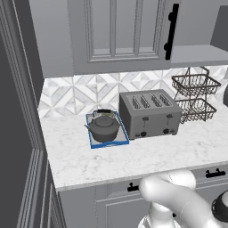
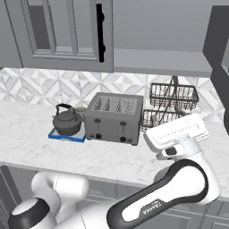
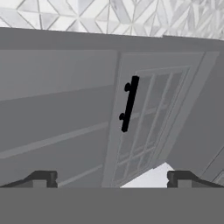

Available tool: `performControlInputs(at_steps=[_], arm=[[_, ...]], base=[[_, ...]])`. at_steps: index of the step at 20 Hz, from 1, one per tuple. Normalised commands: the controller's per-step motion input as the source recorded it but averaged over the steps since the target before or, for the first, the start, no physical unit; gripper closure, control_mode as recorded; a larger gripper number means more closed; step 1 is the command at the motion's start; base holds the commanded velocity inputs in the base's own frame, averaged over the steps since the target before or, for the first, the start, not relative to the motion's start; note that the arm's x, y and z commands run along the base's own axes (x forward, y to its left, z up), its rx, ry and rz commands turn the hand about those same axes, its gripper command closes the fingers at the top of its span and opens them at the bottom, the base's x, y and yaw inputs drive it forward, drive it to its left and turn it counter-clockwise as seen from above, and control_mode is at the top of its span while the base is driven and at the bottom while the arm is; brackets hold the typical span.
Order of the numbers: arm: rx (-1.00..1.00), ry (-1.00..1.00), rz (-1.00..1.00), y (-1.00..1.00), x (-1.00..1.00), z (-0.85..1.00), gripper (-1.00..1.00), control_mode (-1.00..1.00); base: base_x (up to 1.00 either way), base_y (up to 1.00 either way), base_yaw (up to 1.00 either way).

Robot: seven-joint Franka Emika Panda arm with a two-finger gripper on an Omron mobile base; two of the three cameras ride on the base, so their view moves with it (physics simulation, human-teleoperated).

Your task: Pick the kettle from the counter and place it on the tray. Then pick the mug from the cabinet and place it on the tray. Then close the cabinet doors.

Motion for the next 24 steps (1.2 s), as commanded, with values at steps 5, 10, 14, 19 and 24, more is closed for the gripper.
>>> performControlInputs(at_steps=[5,10,14,19,24], arm=[[0.00,0.00,0.00,-0.56,0.00,0.05,-1.00,-1.00],[-0.01,0.02,0.00,-0.33,0.02,-0.16,-1.00,-1.00],[0.03,0.00,0.00,-0.70,0.03,0.00,-1.00,-1.00],[0.05,0.00,0.00,-0.71,0.11,0.00,-1.00,-1.00],[0.06,0.00,0.00,-0.70,0.12,0.00,-1.00,-1.00]], base=[[0.00,0.00,0.00],[0.00,0.00,0.00],[0.00,0.00,0.00],[0.00,0.00,0.00],[0.00,0.00,0.00]])
